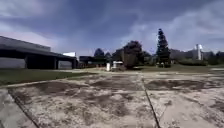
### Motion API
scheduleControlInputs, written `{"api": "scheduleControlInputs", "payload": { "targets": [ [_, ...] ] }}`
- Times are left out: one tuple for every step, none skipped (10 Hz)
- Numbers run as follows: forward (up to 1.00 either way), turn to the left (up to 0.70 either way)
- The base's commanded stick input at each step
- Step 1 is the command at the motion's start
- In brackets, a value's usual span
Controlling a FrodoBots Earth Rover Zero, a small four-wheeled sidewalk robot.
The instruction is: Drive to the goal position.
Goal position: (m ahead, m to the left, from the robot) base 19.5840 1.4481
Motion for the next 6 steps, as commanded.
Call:
{"api": "scheduleControlInputs", "payload": {
  "targets": [
    [0.70, 0.00],
    [0.70, 0.00],
    [0.70, 0.00],
    [0.70, 0.00],
    [0.70, 0.00],
    [0.70, 0.00]
  ]
}}
